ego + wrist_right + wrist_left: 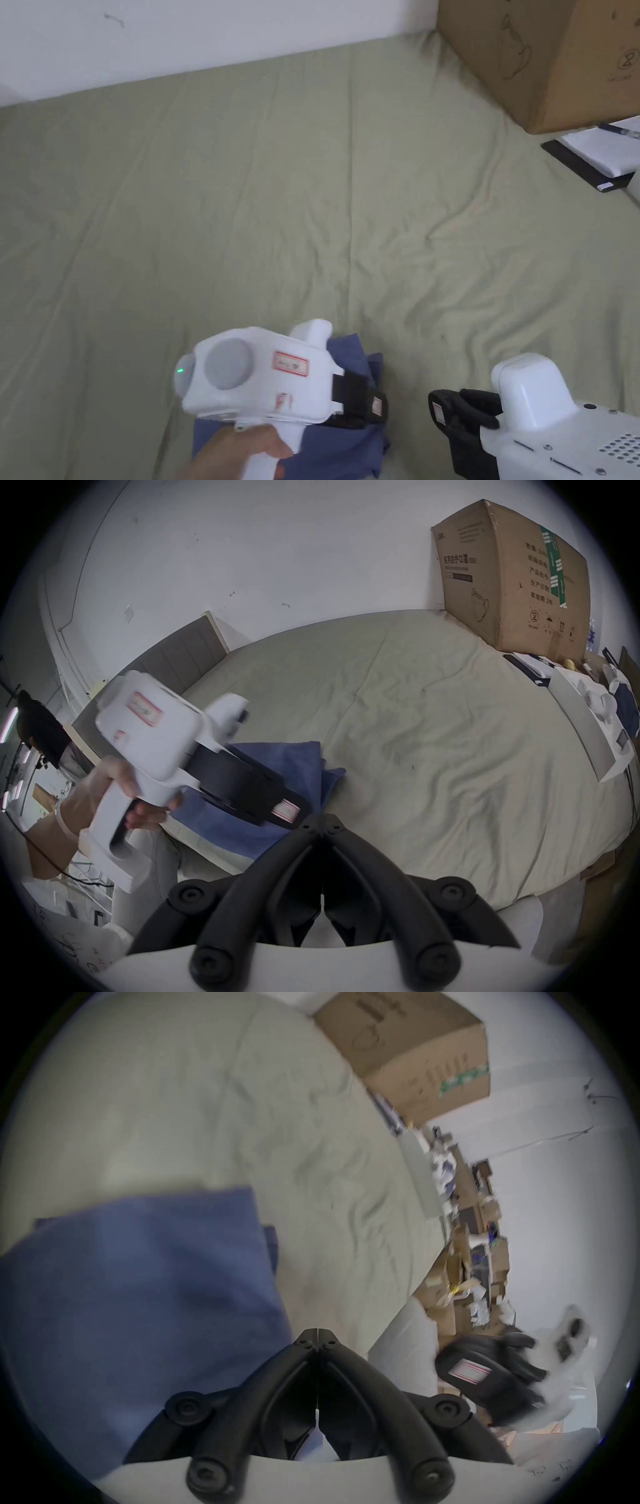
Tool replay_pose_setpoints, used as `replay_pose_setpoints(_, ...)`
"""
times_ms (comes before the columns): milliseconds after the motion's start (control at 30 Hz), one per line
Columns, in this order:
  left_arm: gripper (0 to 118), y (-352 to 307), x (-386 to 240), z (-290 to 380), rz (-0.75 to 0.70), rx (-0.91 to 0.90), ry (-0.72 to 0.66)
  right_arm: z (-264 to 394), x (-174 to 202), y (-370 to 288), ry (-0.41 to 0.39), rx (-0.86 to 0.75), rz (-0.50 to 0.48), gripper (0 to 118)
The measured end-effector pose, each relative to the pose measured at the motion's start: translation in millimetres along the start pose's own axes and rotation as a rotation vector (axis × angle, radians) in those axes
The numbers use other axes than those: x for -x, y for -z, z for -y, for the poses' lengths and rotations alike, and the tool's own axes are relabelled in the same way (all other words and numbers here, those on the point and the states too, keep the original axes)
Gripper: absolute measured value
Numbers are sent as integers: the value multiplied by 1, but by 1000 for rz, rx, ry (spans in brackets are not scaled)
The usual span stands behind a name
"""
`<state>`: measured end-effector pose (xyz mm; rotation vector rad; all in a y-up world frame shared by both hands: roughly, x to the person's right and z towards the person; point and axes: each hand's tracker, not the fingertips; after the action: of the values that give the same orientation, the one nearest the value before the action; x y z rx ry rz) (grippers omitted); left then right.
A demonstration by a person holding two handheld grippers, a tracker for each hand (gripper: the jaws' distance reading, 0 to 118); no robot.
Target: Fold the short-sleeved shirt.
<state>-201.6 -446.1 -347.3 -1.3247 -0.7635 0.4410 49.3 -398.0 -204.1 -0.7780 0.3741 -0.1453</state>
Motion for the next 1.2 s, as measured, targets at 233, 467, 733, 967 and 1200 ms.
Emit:
replay_pose_setpoints(233,5,-135,60,32,4,-235,-113,-18,32,50,-124,38,-39,0)
replay_pose_setpoints(467,111,-164,130,70,55,-284,-293,-5,67,132,-331,132,60,0)
replay_pose_setpoints(733,111,-104,186,57,216,-152,-425,8,71,137,-380,125,88,0)
replay_pose_setpoints(967,108,-66,187,27,423,-138,-444,9,66,137,-330,114,77,0)
replay_pose_setpoints(1200,27,-49,176,16,193,-17,-403,-5,71,97,-193,-85,48,0)
